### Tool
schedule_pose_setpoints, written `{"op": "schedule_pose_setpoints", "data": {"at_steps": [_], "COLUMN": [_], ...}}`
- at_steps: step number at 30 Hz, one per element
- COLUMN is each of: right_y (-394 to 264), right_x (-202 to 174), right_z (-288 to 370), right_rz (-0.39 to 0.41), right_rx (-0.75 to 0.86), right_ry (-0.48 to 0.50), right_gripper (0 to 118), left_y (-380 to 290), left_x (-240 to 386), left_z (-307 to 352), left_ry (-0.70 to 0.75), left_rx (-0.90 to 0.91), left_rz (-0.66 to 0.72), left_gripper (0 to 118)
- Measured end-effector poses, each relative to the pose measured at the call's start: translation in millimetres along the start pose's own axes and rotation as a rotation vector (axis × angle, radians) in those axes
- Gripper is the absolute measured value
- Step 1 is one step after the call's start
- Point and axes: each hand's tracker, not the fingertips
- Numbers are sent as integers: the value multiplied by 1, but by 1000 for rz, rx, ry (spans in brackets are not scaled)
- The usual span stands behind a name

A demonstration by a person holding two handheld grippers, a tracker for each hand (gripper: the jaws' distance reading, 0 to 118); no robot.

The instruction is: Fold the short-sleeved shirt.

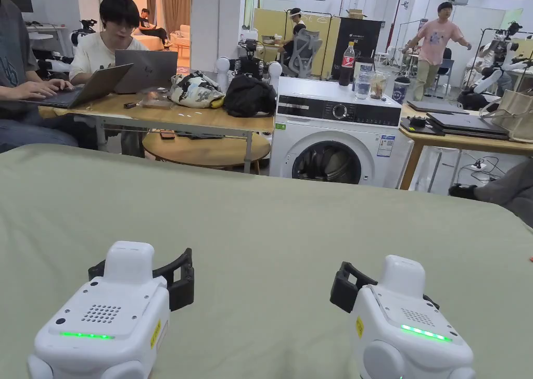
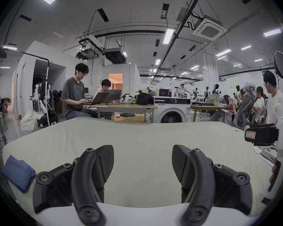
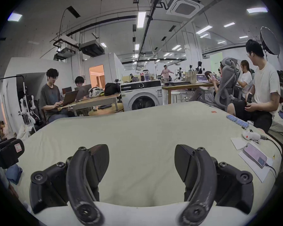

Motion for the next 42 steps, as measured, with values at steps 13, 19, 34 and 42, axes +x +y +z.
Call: {"op": "schedule_pose_setpoints", "data": {"at_steps": [13,19,34,42], "right_y": [3,3,-2,0], "right_x": [-1,2,0,-1], "right_z": [3,-1,-3,-1], "right_rz": [3,-11,14,33], "right_rx": [9,0,1,21], "right_ry": [1,-12,-36,-36], "right_gripper": [85,85,85,85], "left_y": [2,1,1,0], "left_x": [3,1,-4,-4], "left_z": [-2,-6,-9,-9], "left_ry": [14,34,42,35], "left_rx": [2,3,-19,-28], "left_rz": [-19,-37,-36,-35], "left_gripper": [74,74,74,74]}}
